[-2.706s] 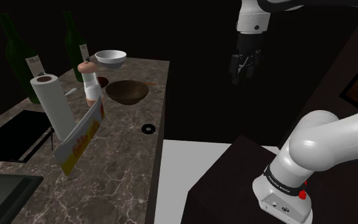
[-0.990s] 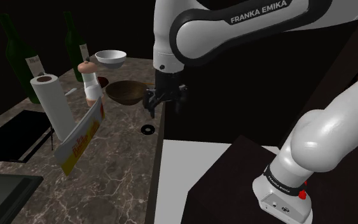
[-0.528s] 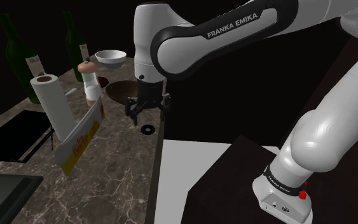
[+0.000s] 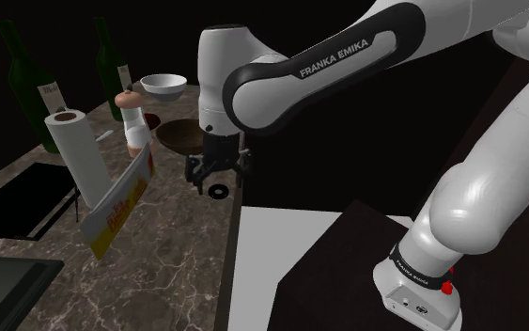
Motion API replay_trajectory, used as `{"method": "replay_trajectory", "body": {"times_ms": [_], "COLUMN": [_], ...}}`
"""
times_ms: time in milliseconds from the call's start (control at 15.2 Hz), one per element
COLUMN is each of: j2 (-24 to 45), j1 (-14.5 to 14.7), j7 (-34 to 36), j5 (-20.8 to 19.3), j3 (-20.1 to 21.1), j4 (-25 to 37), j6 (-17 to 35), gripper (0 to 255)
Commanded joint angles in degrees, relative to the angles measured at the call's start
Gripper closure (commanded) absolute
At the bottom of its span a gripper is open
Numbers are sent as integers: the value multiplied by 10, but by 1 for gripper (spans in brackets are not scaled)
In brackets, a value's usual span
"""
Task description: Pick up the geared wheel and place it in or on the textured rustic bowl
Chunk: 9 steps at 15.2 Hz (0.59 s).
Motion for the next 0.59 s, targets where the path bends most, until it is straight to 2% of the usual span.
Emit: {"method": "replay_trajectory", "body": {"times_ms": [0, 198, 264, 528], "j2": [1, 1, 1, 1], "j1": [0, 0, 0, 0], "j7": [0, 0, 0, 0], "j5": [-1, -1, -1, -1], "j3": [0, 0, 0, 0], "j4": [0, 0, 0, 0], "j6": [1, 1, 1, 1], "gripper": [0, 0, 255, 255]}}
